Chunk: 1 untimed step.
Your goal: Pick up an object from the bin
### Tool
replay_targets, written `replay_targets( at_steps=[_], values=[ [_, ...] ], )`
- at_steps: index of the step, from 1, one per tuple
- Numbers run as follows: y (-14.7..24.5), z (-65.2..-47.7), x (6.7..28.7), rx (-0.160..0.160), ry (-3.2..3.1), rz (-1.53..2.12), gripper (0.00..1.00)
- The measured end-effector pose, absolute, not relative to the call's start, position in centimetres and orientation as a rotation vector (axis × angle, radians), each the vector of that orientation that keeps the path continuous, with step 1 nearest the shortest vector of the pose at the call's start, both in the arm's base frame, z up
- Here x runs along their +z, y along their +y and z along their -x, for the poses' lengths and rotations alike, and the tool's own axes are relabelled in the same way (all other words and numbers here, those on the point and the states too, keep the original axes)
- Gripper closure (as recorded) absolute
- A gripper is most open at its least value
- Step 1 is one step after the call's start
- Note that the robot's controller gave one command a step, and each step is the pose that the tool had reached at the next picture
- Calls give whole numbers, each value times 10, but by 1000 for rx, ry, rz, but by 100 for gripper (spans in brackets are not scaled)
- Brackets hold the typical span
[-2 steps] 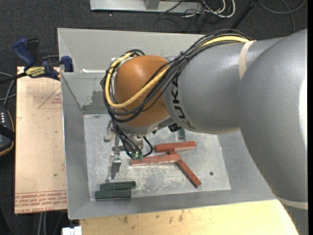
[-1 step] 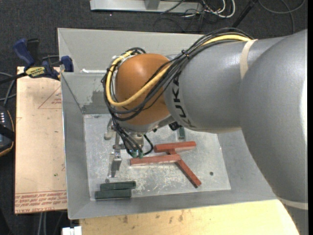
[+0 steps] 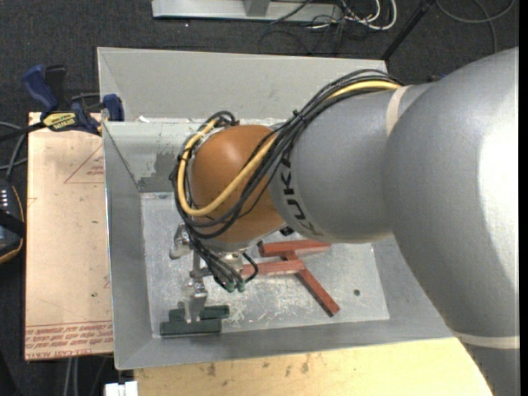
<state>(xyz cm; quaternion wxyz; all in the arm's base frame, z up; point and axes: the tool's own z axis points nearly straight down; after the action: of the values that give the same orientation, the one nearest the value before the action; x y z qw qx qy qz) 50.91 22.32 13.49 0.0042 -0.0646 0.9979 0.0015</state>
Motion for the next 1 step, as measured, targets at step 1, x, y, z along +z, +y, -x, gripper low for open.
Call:
replay_targets(
  at_steps=[1],
  values=[
    [206,-492,81,-5,3100,594,100]
  ],
)
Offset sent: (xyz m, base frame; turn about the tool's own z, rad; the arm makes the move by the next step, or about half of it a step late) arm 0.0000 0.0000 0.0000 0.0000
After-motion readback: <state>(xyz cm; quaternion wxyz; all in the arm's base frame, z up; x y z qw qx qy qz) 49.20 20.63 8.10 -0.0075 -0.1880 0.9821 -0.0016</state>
